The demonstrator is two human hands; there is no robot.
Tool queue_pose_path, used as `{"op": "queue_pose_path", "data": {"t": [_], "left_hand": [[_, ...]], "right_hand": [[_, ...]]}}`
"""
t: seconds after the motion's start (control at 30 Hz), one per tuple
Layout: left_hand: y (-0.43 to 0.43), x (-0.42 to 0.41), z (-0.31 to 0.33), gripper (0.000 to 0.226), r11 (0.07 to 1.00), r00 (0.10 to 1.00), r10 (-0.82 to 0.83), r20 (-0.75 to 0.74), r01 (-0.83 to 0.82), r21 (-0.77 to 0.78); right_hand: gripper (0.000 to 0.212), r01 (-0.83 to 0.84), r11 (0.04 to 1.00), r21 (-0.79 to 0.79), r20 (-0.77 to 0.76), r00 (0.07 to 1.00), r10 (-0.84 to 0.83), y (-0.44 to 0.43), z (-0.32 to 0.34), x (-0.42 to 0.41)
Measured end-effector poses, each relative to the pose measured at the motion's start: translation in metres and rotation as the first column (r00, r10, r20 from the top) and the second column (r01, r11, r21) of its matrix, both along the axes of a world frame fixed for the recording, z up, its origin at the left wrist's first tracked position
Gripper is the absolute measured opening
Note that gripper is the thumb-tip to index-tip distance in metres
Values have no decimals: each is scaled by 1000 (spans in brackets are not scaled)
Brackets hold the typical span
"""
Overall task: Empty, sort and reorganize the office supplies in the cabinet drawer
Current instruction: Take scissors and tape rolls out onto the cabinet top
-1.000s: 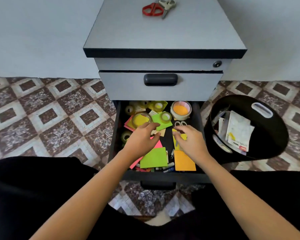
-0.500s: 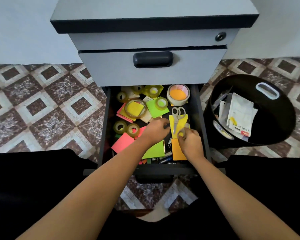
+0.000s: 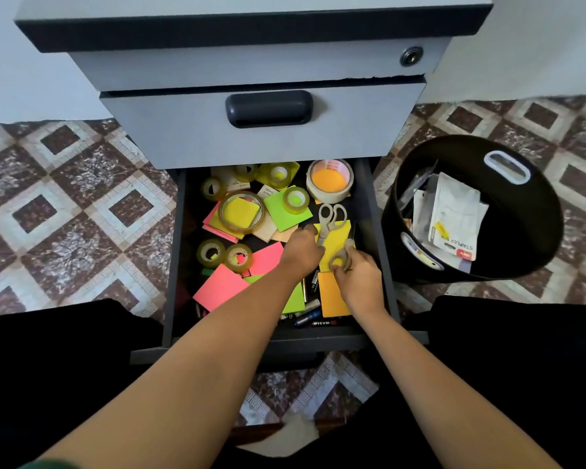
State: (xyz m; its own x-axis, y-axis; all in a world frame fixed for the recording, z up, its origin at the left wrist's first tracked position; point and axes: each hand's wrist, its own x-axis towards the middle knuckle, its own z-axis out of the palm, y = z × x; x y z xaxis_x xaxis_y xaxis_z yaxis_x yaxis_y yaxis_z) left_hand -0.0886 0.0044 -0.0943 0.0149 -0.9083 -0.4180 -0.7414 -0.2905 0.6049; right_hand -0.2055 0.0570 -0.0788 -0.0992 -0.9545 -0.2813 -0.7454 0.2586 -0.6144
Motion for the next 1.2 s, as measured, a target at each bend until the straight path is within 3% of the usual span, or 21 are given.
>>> {"op": "queue_pose_path", "data": {"t": [0.13, 0.23, 0.37, 0.47, 0.67, 0.93, 1.2], "left_hand": [[-3, 9, 4, 10, 999, 1000, 1, 17, -1, 47], [-4, 16, 7, 39, 992, 1000, -21, -11, 22, 127], [3, 27, 16, 31, 969, 963, 175, -207, -131, 211], [13, 35, 26, 23, 927, 884, 325, -336, -228, 297], [38, 55, 37, 15, 886, 793, 439, -422, -303, 352], [62, 84, 70, 9, 891, 731, 455, -508, -365, 272], [68, 99, 116, 9, 894, 653, 420, -630, -418, 164]], "right_hand": [[50, -34, 999, 10, -45, 998, 34, 0, 2, 0], [46, -136, 989, 62, -156, 977, 144, 3, 2, 2], [58, -230, 961, 157, -315, 910, 269, 2, 2, 6], [54, -243, 957, 157, -317, 906, 282, -1, 3, 7], [45, -263, 955, 138, -262, 920, 292, -3, 6, 8], [44, -324, 944, -68, -239, 923, 300, 4, 33, 14], [44, -402, 851, -339, -191, 915, 356, 14, 78, 27]]}}
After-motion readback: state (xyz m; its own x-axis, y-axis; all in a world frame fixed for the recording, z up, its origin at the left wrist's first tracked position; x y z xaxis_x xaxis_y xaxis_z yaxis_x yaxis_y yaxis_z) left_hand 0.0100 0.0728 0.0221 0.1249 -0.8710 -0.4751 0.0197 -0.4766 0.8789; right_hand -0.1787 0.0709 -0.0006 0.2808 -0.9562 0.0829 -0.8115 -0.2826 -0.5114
